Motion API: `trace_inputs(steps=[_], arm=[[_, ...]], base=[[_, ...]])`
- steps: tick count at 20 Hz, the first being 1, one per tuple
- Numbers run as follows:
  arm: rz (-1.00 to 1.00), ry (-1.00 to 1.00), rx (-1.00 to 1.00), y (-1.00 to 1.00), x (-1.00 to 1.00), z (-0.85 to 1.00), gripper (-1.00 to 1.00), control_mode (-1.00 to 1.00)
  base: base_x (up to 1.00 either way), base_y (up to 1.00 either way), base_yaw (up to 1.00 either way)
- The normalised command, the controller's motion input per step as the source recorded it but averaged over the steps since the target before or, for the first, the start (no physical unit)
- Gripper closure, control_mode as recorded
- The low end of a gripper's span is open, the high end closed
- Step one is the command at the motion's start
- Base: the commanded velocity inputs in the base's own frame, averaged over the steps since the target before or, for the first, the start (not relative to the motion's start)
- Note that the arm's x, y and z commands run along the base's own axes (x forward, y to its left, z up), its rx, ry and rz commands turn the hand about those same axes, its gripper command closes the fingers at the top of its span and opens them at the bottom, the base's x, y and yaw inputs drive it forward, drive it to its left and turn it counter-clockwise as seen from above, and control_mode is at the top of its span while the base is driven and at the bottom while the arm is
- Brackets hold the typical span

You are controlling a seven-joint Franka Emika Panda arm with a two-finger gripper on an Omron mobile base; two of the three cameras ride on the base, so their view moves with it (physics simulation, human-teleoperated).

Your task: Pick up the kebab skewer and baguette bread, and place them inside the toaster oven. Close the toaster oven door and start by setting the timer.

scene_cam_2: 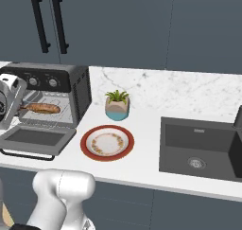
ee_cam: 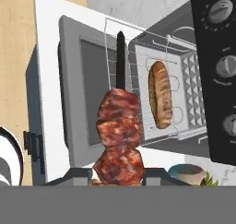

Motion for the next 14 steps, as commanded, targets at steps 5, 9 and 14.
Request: trace_inputs(steps=[5, 9, 14], arm=[[0.05, 0.00, -0.02, 0.80, 0.00, 0.00, 1.00, -1.00], [0.02, -0.01, 0.00, 0.55, 0.10, 0.00, 1.00, -1.00], [0.00, 0.00, 0.00, 0.20, 0.32, 0.00, 1.00, -1.00]], base=[[0.00, 0.00, 0.00], [0.00, 0.00, 0.00], [0.00, 0.00, 0.00]])
